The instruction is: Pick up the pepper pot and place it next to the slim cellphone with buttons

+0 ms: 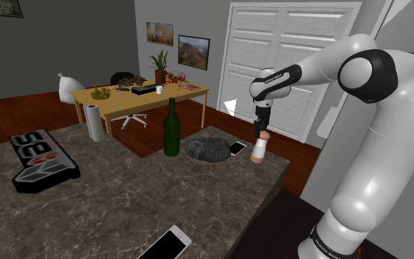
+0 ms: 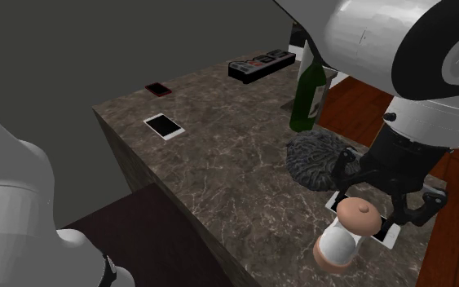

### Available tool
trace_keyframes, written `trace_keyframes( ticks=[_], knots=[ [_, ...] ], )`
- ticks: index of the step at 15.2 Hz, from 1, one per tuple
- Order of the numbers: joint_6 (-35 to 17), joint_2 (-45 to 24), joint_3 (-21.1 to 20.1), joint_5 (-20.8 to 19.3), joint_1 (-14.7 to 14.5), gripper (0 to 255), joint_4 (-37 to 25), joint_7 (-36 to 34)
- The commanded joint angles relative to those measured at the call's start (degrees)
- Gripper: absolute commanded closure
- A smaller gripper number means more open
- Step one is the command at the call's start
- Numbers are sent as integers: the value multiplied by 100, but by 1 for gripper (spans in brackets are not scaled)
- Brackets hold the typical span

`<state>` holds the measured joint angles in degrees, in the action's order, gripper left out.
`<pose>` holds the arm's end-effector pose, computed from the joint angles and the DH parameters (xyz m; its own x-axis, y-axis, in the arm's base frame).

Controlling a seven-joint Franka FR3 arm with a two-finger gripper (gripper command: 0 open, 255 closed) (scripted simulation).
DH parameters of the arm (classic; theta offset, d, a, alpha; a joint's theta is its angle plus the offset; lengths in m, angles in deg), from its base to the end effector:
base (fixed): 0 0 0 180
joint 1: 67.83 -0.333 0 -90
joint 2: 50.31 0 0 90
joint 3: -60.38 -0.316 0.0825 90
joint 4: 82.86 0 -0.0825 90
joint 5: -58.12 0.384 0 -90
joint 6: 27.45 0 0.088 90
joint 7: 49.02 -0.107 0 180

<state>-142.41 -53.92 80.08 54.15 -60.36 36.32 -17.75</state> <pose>0.4812 -0.2499 0.3888 0.9824 0.1029 -0.1558 0.1039 -0.9946 -0.0016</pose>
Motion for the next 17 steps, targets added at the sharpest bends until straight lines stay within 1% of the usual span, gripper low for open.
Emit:
trace_keyframes(
  ticks=[1,17],
  knots=[
    [74,31,-1,-9,-2,255,-39,-4],
    [1267,407,-22,-104,-34,255,-873,-10]
  ],
)
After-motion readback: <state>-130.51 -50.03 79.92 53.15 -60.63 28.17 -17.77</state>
